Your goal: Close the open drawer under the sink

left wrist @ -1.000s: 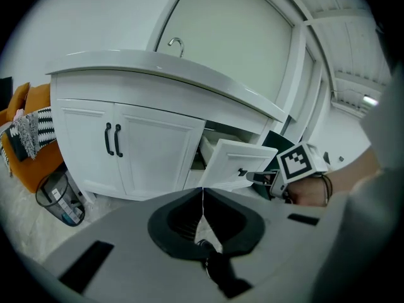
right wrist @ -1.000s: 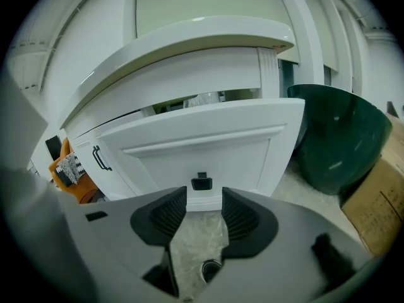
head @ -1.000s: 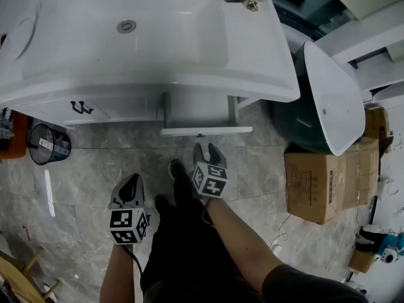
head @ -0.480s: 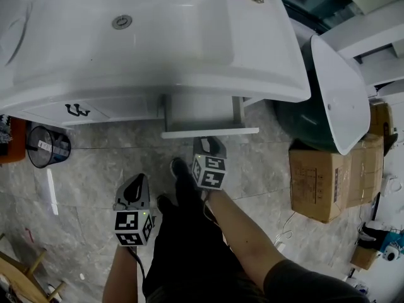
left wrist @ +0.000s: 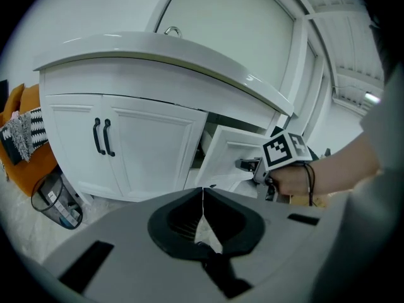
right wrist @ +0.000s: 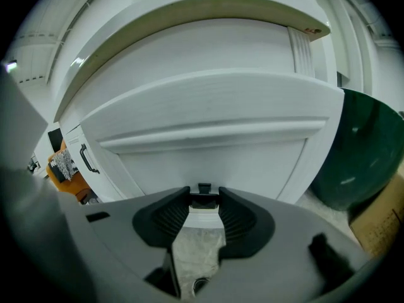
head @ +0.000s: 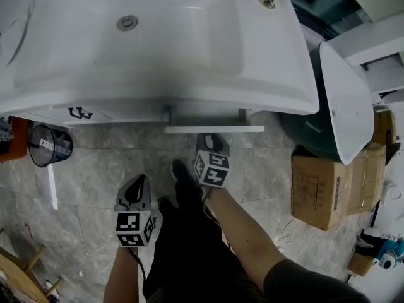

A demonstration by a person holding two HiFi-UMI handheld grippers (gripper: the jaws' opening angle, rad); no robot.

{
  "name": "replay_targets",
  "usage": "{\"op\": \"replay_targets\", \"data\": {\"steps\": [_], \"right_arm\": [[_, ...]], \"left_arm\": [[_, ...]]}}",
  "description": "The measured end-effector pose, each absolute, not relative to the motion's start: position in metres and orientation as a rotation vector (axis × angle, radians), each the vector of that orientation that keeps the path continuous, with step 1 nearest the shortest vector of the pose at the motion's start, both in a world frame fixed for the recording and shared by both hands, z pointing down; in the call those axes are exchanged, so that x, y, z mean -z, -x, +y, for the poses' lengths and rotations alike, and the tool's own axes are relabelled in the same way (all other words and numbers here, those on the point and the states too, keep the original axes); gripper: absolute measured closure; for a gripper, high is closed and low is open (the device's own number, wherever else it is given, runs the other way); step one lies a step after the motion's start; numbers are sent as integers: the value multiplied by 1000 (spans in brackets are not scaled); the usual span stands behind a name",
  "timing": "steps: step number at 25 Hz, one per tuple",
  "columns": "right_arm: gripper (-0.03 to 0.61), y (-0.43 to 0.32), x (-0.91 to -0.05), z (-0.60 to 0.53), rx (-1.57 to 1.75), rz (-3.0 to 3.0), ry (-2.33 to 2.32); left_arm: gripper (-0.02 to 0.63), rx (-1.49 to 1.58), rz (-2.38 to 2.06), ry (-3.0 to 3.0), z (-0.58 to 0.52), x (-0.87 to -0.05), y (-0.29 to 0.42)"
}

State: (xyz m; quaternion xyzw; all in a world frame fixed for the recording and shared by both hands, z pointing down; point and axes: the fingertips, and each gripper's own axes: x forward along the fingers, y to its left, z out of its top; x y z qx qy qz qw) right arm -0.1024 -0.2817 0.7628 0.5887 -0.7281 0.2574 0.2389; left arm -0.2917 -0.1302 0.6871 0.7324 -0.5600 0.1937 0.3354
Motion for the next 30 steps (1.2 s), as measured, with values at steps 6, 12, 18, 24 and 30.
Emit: {"op": "replay_targets", "data": {"steps": [6, 12, 18, 24, 30], "right_arm": [[426, 106, -763, -309, -707, -2002, -1607], [426, 108, -765, -324, -738, -1994, -1590], [426, 111, -766, -341, -760, -1977, -1545], [426, 113, -765, -354, -768, -1967, -1530], [426, 114, -764, -358, -774, -1974, -1531]], "left_arm": [[598, -500, -1478, -1880, -150, -690, 292], [598, -477, -1504, -1872, -178, -683, 291], [598, -461, -1522, -1865, -197, -671, 289], [598, -448, -1537, -1849, -201, -668, 291], [598, -449, -1537, -1846, -199, -670, 293]]}}
